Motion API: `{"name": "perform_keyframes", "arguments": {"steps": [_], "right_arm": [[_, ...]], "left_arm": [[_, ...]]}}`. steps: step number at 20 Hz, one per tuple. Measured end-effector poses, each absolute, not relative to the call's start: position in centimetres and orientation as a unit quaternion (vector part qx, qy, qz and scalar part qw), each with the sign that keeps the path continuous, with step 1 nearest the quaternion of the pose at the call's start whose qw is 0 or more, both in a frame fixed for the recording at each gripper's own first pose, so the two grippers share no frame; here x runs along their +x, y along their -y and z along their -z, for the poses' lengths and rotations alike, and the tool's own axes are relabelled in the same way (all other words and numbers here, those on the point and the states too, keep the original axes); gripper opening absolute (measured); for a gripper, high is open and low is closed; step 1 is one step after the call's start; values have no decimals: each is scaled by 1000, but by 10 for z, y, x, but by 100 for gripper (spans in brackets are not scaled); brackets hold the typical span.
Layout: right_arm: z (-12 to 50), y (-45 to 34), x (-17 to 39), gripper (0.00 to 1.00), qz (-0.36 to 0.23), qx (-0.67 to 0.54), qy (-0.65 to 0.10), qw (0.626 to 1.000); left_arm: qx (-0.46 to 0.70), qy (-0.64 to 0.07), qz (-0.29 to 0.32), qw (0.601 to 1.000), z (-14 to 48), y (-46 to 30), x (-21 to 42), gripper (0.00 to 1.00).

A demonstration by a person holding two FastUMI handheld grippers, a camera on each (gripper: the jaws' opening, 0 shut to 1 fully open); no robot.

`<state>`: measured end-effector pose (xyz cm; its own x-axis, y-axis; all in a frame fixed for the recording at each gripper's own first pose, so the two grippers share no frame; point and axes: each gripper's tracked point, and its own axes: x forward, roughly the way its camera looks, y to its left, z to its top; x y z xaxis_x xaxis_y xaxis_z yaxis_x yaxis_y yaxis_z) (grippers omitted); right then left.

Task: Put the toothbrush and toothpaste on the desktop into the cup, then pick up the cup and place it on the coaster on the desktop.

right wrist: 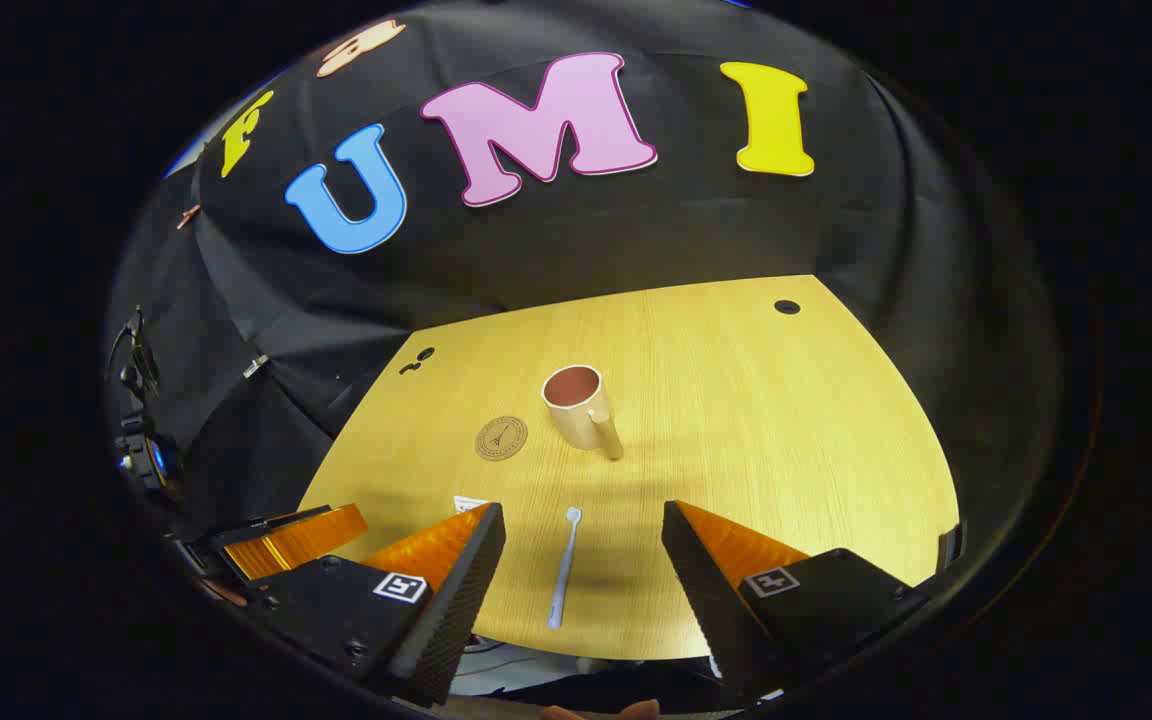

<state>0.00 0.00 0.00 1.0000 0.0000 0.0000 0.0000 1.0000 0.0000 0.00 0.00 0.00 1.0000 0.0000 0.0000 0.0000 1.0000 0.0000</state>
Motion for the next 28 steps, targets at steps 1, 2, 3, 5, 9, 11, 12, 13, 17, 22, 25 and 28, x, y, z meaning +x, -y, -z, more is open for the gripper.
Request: {"name": "perform_keyframes", "arguments": {"steps": [1,2,3,5,9,11,12,13,17,22,25,28], "right_arm": [[0,0,1,98,-1,0,-1,1000],[-1,0,2,98,0,1,-2,1000],[0,1,2,98,0,1,-3,1000],[0,2,3,98,1,1,-4,1000],[2,5,4,98,3,3,-7,1000],[1,7,3,98,5,4,-7,1000],[1,8,2,98,6,4,-7,1000],[3,9,2,98,7,5,-7,1000],[6,12,1,98,7,7,-10,1000],[14,16,0,98,8,7,-17,1000],[18,21,1,98,8,10,-21,1000],[21,27,1,98,9,9,-28,1000]], "left_arm": [[1,-1,0,1000,1,1,1,95],[2,-2,-1,1000,0,1,2,95],[3,-4,-1,1000,1,1,3,95],[5,-5,-2,1000,2,1,4,95],[9,-9,-4,1000,3,1,7,95],[11,-10,-3,1000,4,3,8,95],[11,-10,-3,1000,4,4,8,95],[11,-11,-3,1000,6,4,9,95],[13,-15,-3,1000,9,6,11,95],[24,-46,-20,998,23,4,25,95],[42,-80,-46,995,40,-5,49,94],[70,-117,-89,987,56,-24,77,93]]}}
